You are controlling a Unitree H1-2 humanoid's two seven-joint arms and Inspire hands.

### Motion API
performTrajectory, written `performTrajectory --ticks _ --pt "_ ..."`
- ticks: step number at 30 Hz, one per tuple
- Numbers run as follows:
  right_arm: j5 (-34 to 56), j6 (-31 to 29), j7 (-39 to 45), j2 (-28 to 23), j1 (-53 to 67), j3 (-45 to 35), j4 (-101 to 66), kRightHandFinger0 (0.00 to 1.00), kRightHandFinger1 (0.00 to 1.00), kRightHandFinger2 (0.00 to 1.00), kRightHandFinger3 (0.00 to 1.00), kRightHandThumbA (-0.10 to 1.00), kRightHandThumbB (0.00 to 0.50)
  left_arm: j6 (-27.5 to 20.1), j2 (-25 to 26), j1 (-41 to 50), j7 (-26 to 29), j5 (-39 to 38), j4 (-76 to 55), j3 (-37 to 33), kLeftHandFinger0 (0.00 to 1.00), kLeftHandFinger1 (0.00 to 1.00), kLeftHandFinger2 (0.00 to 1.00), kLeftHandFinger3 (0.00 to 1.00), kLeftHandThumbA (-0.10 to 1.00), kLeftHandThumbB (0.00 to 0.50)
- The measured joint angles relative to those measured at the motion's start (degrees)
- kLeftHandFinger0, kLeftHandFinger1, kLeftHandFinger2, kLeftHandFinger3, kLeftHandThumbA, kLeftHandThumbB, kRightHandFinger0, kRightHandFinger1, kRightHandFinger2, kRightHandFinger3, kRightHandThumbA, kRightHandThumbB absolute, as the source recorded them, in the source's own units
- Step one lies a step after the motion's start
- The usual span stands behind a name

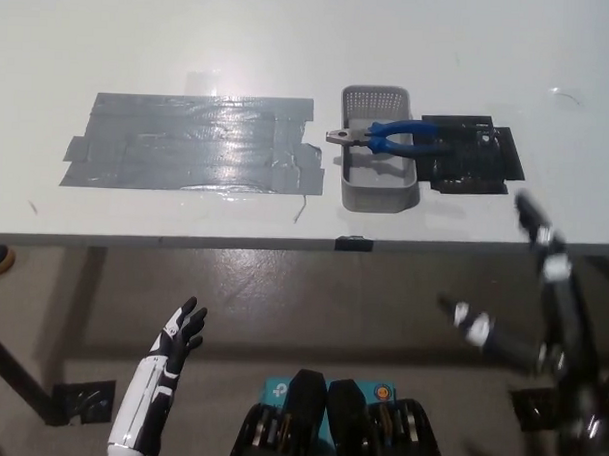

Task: The robot picks the blue plier placed on top of the container and places it on the grey area of the table

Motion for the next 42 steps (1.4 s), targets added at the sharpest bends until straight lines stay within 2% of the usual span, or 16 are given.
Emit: performTrajectory --ticks 3,6,9,12,13,16,18,21,30,34,39,42 --pt "-0.24 3.36 1.67 -4.90 -7.19 -0.37 1.31 1.00 1.00 1.00 1.00 1.00 0.256 -0.01 0.05 0.01 0.00 0.01 0.00 0.01 1.00 1.00 1.00 1.00 1.00 0.011" --pt "-0.61 7.26 4.56 -9.25 -14.40 0.55 4.69 1.00 1.00 1.00 1.00 1.00 0.266 -0.02 0.07 -0.01 -0.01 0.01 0.00 0.01 1.00 1.00 1.00 1.00 1.00 0.006" --pt "-1.22 11.28 8.02 -12.74 -21.56 3.31 9.37 1.00 1.00 1.00 1.00 0.98 0.298 -0.02 0.19 -0.09 0.00 0.01 0.01 0.02 1.00 1.00 1.00 1.00 1.00 0.008" --pt "-1.91 15.07 11.45 -14.58 -28.18 6.57 14.52 1.00 1.00 1.00 1.00 0.96 0.308 -0.02 0.28 -0.10 0.00 0.01 0.02 0.01 1.00 1.00 1.00 1.00 1.00 0.006" --pt "-2.12 16.27 12.53 -14.89 -30.50 7.78 16.73 1.00 1.00 1.00 1.00 0.99 0.327 -0.02 0.28 -0.09 0.00 0.01 0.02 0.01 1.00 1.00 1.00 1.00 1.00 0.009" --pt "-2.91 18.92 15.53 -14.97 -36.71 11.48 23.55 1.00 1.00 1.00 1.00 0.99 0.341 -0.02 0.29 -0.13 0.00 0.02 0.02 0.01 1.00 1.00 1.00 1.00 1.00 0.008" --pt "-3.85 20.50 17.53 -14.88 -40.38 14.34 28.15 1.00 1.00 1.00 1.00 0.99 0.315 -0.02 0.31 -0.15 0.00 0.07 0.02 0.01 1.00 1.00 1.00 1.00 1.00 0.000" --pt "-5.54 22.40 20.40 -14.51 -45.14 18.97 33.95 1.00 1.00 1.00 1.00 1.00 0.319 -0.04 0.48 -0.26 0.00 0.11 0.02 0.00 1.00 1.00 1.00 1.00 1.00 0.000" --pt "-9.97 24.58 25.17 -11.17 -53.80 27.69 45.59 1.00 1.00 1.00 1.00 1.00 0.349 -0.03 0.71 -0.73 -0.01 0.07 -0.05 0.02 1.00 1.00 1.00 1.00 1.00 0.000" --pt "-11.92 25.24 26.91 -9.67 -56.58 30.41 49.76 1.00 1.00 1.00 1.00 0.95 0.333 0.01 0.76 -0.73 -0.03 0.05 -0.20 -0.01 1.00 1.00 1.00 1.00 1.00 0.000" --pt "-13.78 26.08 28.05 -7.36 -59.53 31.61 53.79 1.00 1.00 1.00 1.00 0.96 0.373 0.01 0.81 -0.79 -0.27 -0.02 -0.19 0.00 1.00 1.00 1.00 1.00 1.00 0.000" --pt "-15.10 26.11 28.50 -5.72 -61.54 33.26 57.39 1.00 1.00 1.00 1.00 0.97 0.380 0.01 0.88 -0.92 -0.62 -0.18 -0.21 0.00 1.00 1.00 1.00 1.00 1.00 0.000"
